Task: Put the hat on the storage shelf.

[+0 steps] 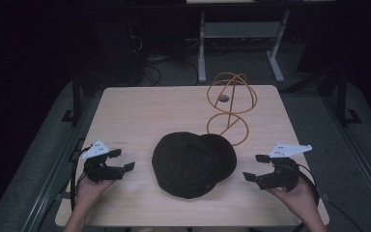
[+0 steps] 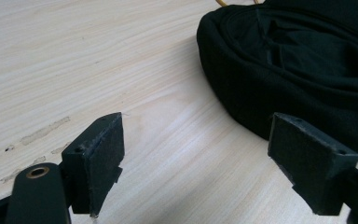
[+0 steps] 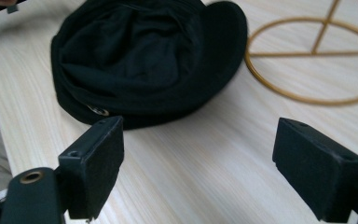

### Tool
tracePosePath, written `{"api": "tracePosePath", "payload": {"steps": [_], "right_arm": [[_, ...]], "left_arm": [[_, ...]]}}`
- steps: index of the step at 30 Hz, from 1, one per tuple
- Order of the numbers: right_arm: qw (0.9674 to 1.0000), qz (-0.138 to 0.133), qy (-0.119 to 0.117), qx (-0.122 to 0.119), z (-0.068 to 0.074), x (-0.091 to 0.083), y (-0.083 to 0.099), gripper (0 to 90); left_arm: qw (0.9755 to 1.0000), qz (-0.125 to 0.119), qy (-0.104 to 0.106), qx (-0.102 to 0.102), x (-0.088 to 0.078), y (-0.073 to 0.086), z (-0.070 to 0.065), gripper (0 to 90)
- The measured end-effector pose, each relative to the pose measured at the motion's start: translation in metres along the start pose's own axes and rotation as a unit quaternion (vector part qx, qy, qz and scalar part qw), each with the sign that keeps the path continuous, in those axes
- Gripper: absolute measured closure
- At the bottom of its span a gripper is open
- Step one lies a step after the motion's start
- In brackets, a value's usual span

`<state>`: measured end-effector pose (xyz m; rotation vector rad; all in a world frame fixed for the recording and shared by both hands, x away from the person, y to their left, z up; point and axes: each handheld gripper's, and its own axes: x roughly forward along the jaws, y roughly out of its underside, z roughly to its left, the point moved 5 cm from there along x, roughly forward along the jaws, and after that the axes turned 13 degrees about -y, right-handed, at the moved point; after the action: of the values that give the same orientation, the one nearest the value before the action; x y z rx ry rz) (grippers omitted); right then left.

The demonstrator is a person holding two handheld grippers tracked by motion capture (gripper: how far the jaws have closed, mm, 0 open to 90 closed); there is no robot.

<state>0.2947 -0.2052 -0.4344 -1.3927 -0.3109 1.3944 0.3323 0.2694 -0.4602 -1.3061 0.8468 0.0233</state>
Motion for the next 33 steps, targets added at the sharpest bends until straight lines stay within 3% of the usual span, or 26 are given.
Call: {"api": "tracePosePath", "payload": {"steps": [7,9,14,19,33], "right_arm": [[0.999,0.015,-0.021,-0.037,0.027,0.014,-0.023,16.0],[0.9974,0.023,-0.038,-0.056,0.039,0.024,-0.032,16.1],[0.9944,0.039,-0.058,-0.079,0.052,0.042,-0.045,16.1],[0.9931,0.043,-0.07,-0.084,0.058,0.054,-0.053,16.7],[0.9851,0.095,-0.101,-0.102,0.076,0.102,-0.064,25.6]], "left_arm": [[1.0,0.001,0.0,-0.001,0.0,0.0,0.0,18.2],[1.0,0.0,0.0,-0.005,0.0,0.0,0.0,18.2],[1.0,0.002,0.0,-0.006,0.0,0.0,0.001,18.2],[1.0,0.002,0.001,-0.009,0.0,0.001,0.003,18.2],[0.9998,0.004,0.002,-0.017,0.001,0.002,0.005,18.3]]}}
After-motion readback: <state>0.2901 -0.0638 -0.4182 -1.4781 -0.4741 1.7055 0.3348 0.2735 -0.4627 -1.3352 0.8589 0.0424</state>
